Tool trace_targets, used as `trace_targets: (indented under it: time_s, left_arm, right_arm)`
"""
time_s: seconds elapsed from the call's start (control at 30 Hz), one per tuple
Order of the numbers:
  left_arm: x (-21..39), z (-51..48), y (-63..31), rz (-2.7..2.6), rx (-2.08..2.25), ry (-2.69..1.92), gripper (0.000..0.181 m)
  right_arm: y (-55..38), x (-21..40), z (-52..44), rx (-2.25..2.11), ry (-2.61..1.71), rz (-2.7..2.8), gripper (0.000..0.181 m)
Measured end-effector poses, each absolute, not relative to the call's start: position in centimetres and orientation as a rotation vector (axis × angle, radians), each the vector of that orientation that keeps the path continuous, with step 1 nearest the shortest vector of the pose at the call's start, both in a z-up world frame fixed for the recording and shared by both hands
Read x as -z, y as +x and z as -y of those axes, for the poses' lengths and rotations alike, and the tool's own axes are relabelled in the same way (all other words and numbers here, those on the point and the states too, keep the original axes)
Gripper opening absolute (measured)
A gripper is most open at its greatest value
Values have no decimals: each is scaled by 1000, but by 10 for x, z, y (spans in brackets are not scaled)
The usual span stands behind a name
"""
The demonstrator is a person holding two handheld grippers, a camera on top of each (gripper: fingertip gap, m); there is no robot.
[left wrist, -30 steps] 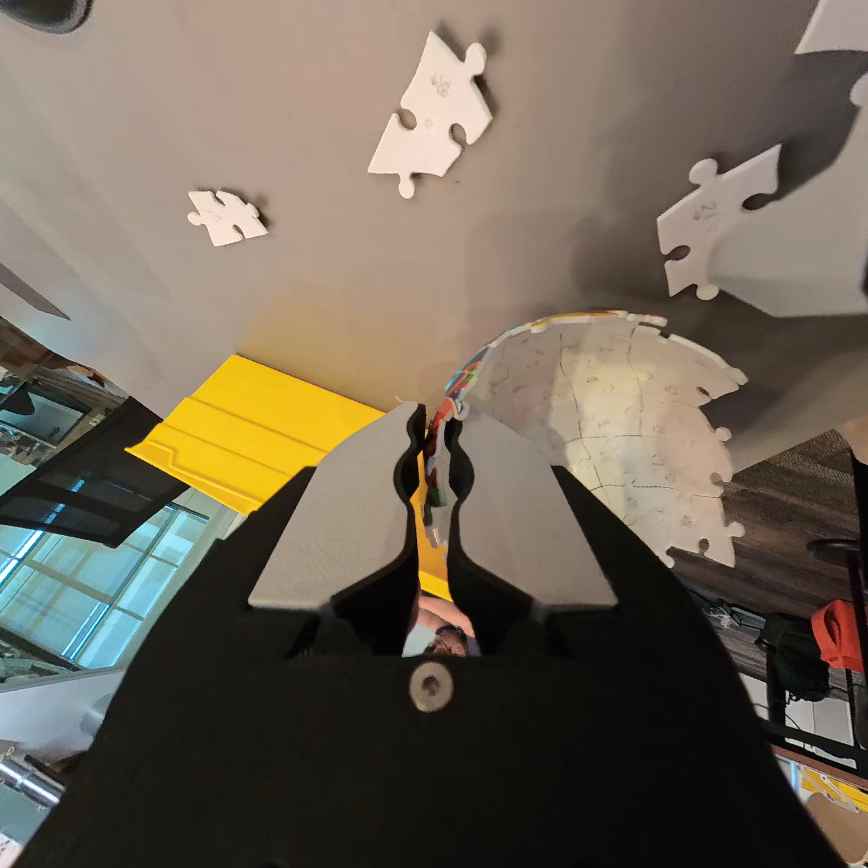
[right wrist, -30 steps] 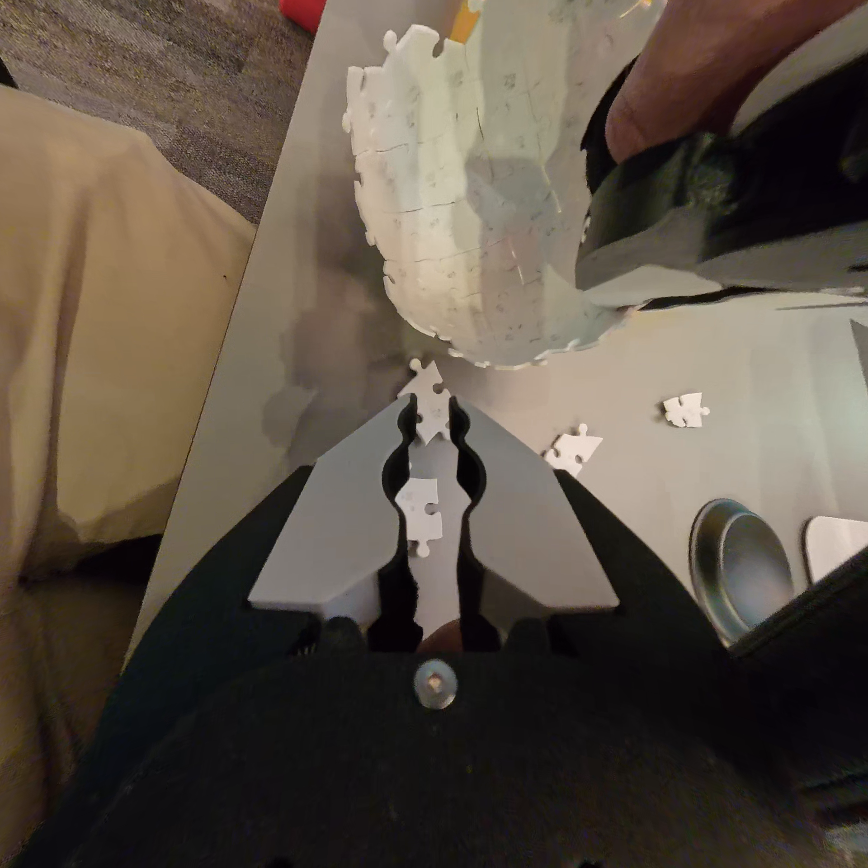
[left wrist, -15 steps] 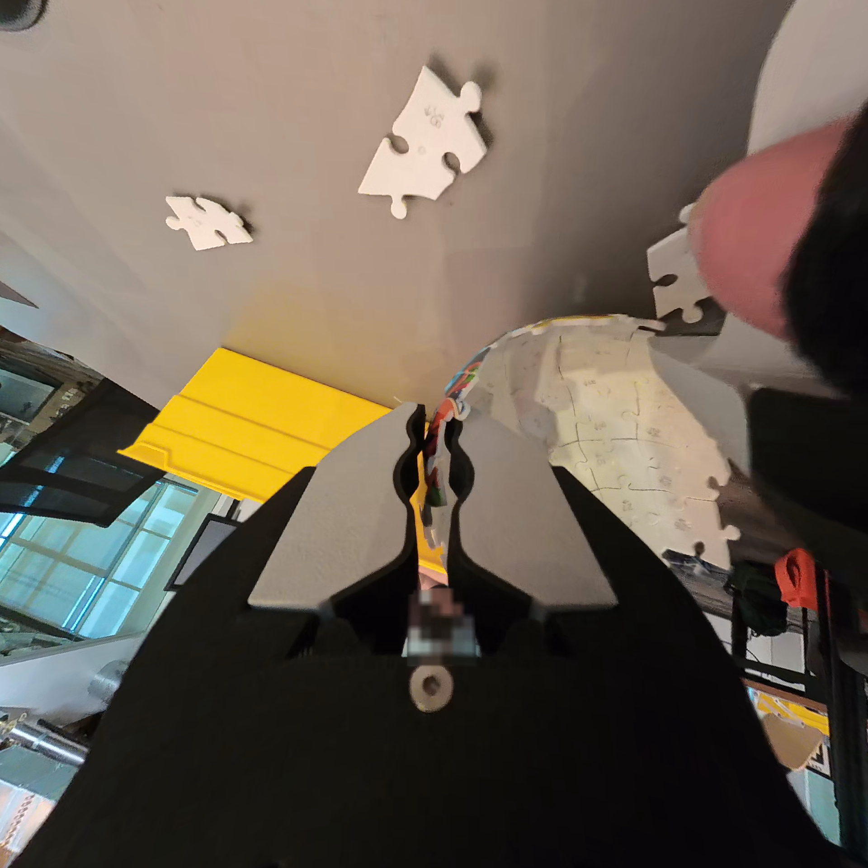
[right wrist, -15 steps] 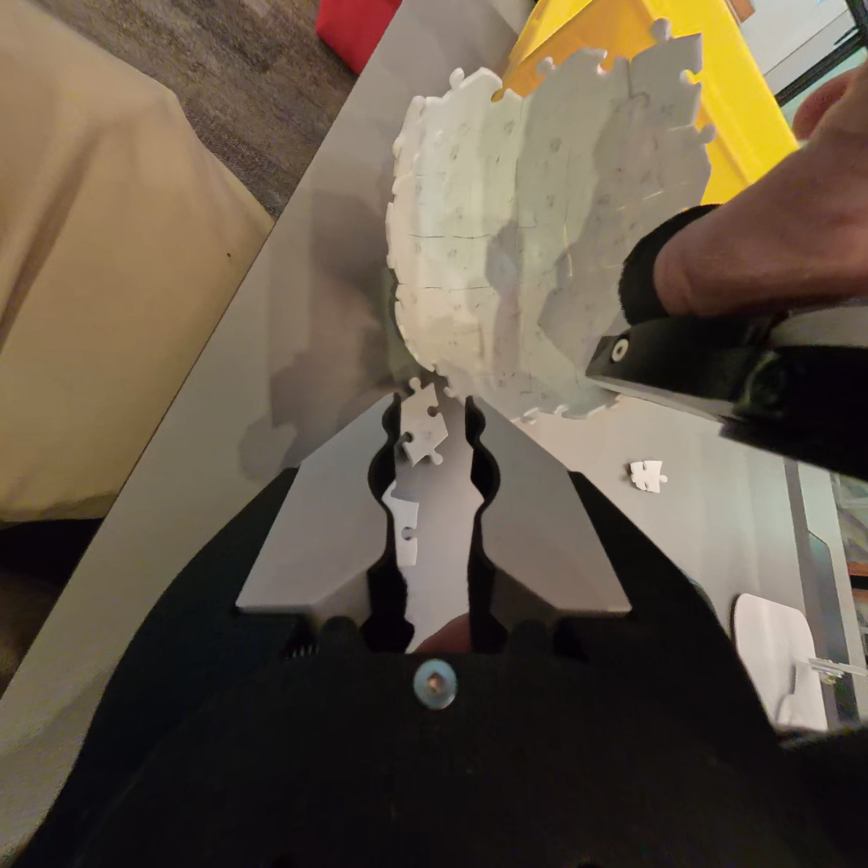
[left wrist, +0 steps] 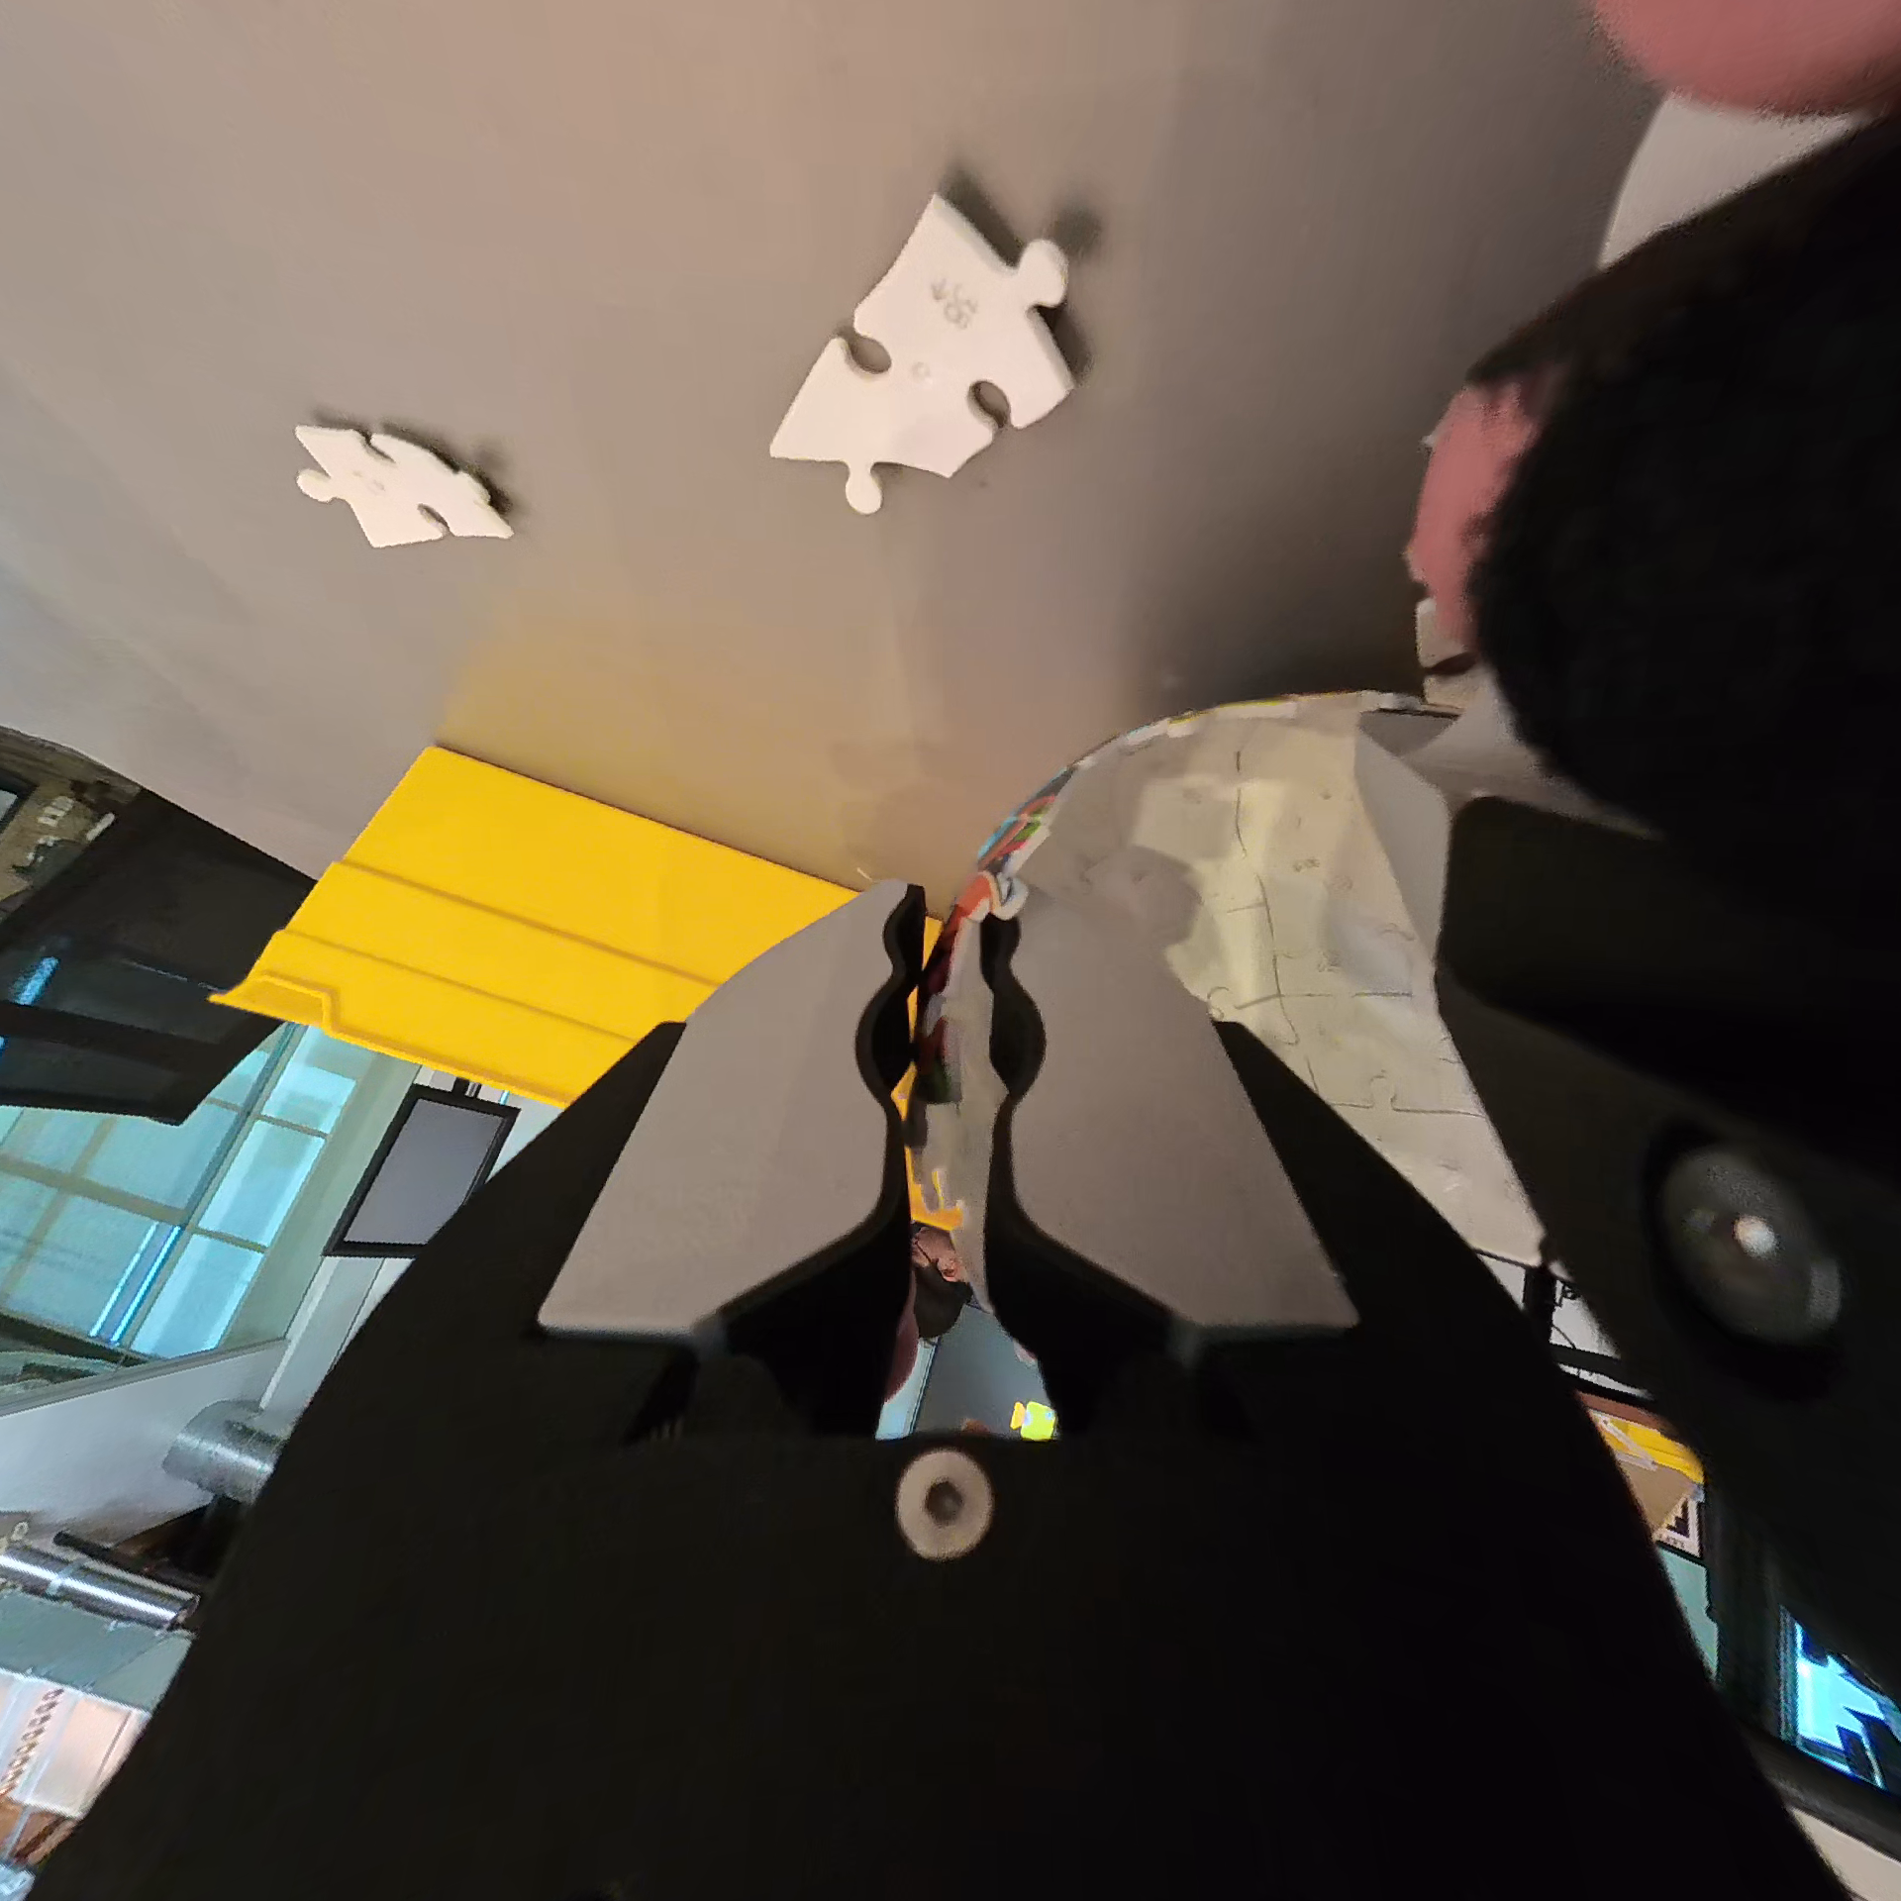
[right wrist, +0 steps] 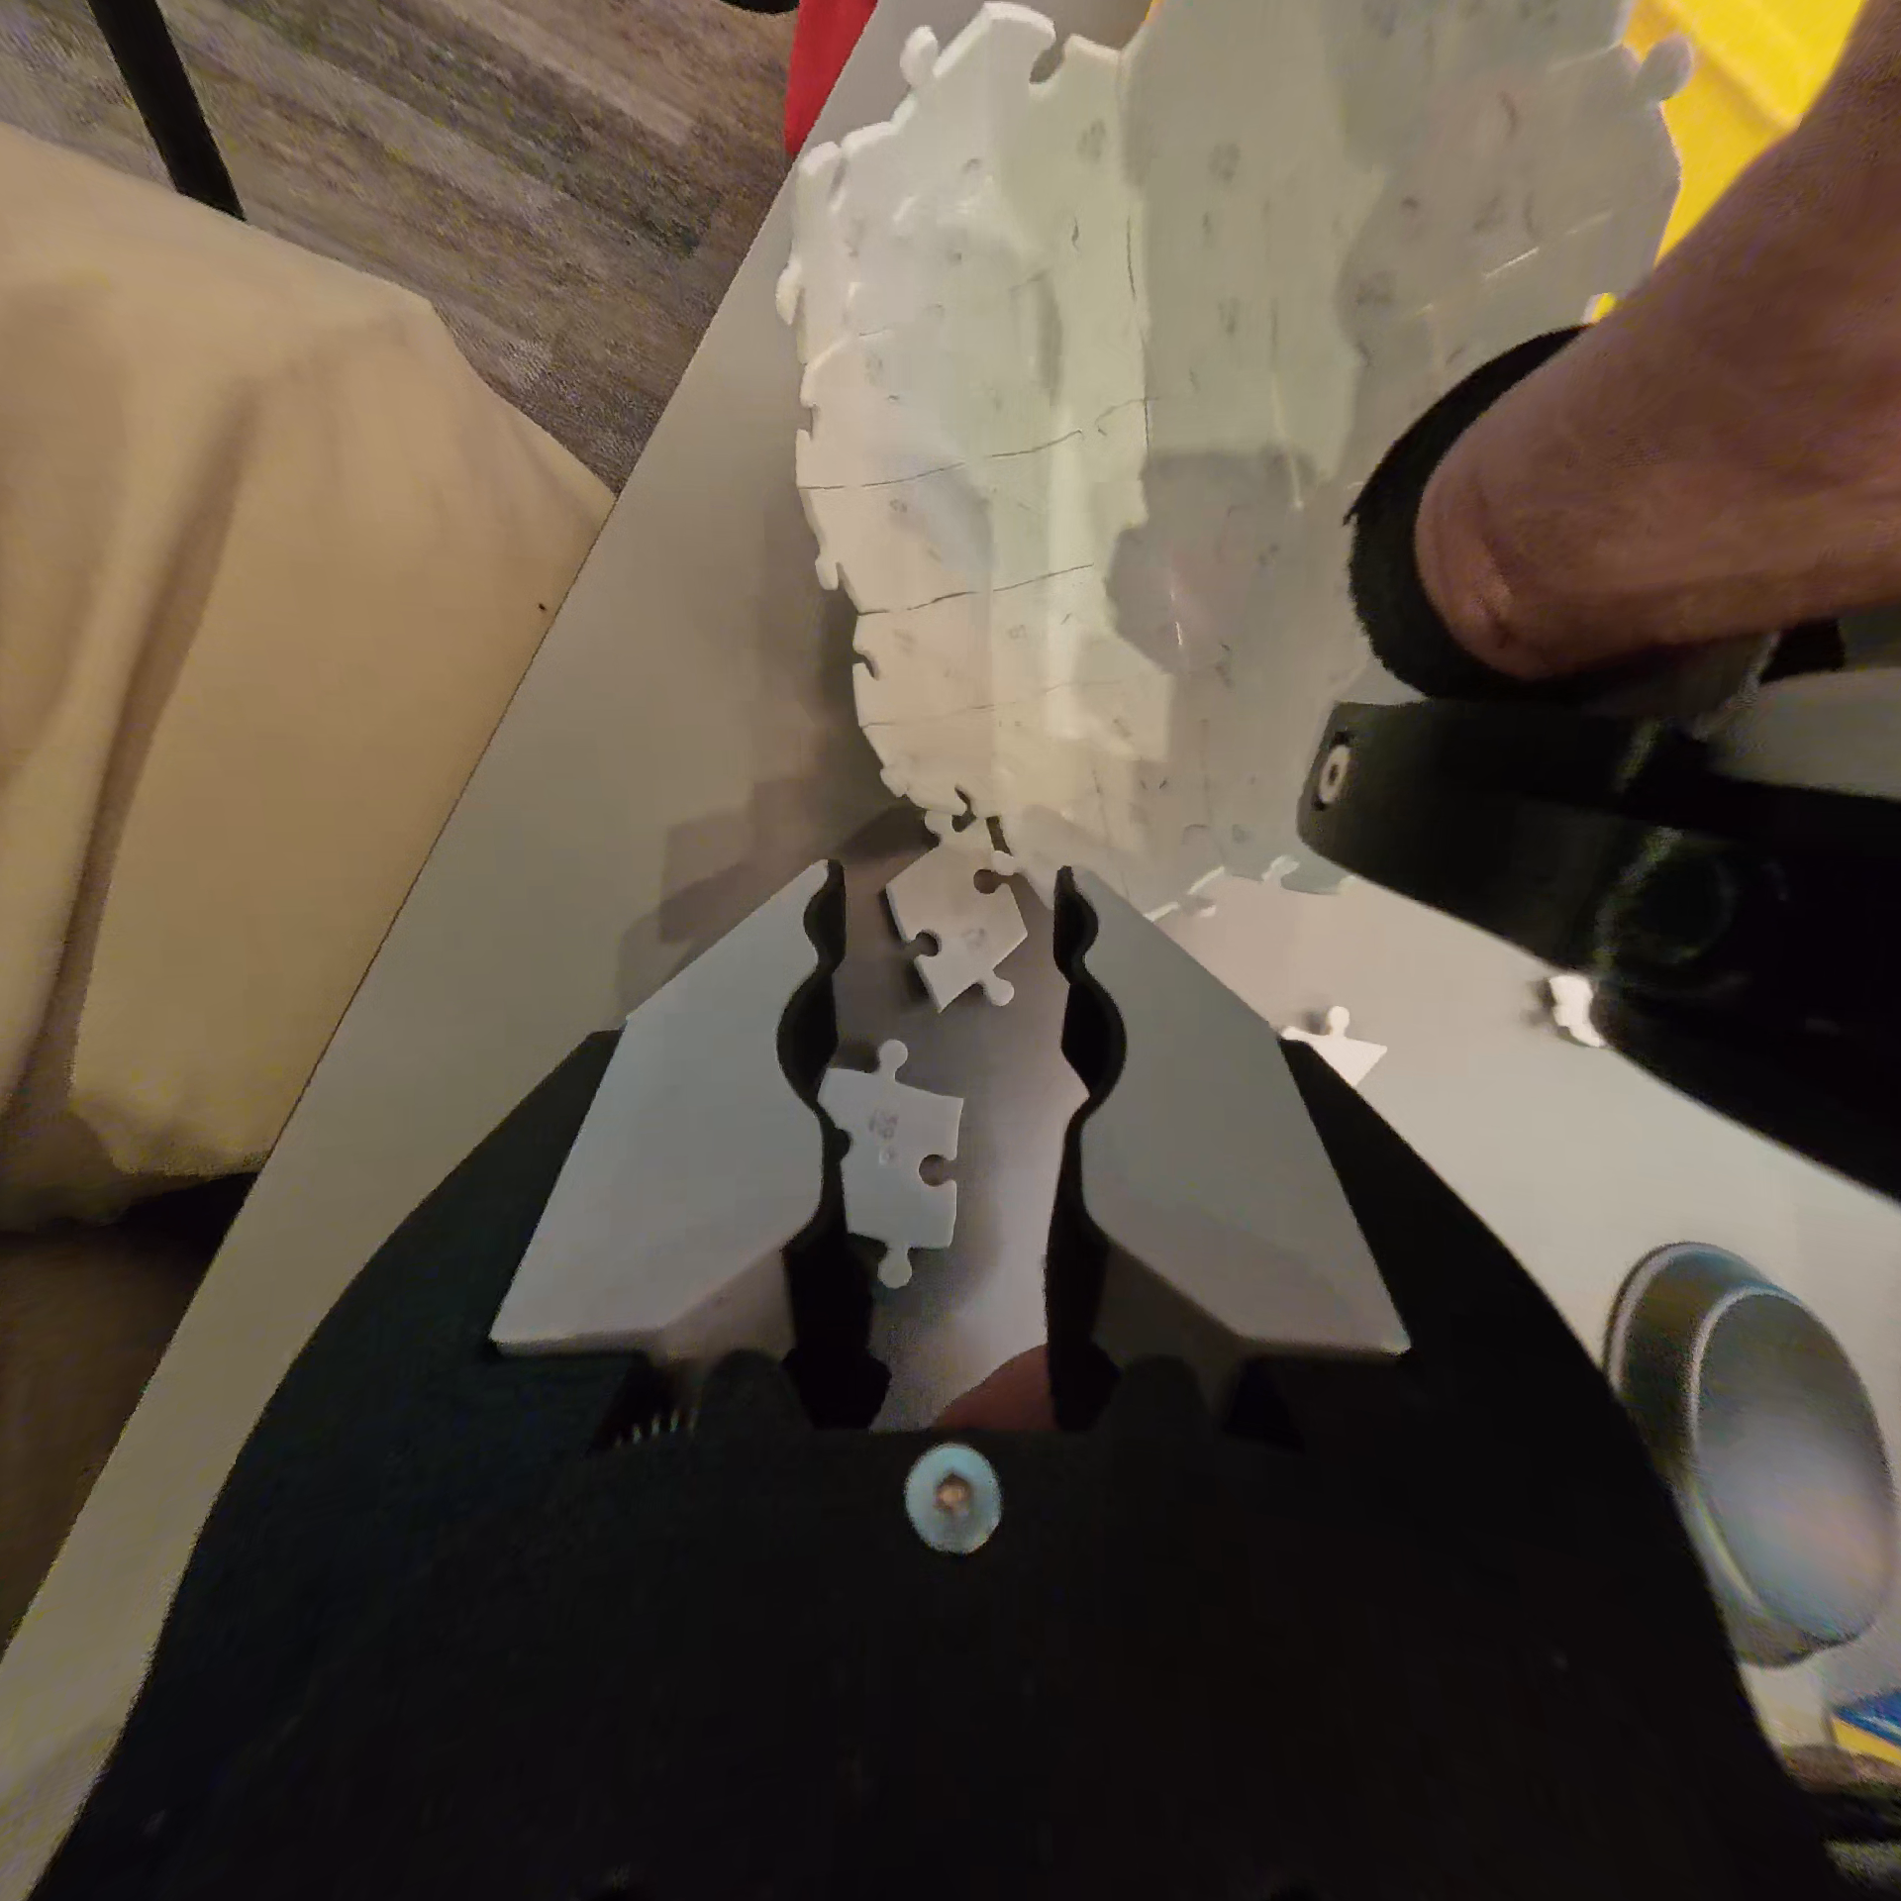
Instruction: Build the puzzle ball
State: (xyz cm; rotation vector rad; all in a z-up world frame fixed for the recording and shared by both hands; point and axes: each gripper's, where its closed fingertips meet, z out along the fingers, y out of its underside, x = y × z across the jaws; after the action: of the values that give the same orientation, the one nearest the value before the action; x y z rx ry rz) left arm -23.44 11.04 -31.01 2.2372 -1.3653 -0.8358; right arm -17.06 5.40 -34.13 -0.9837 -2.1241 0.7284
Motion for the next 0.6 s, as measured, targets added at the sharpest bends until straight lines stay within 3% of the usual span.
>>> trace_targets:
  time_s: [0.6]
  left_arm:
    - [294, -116, -234, 1288, 800, 2461, 29]
  right_arm:
    - [-170, 344, -52, -782, -1026, 2158, 34]
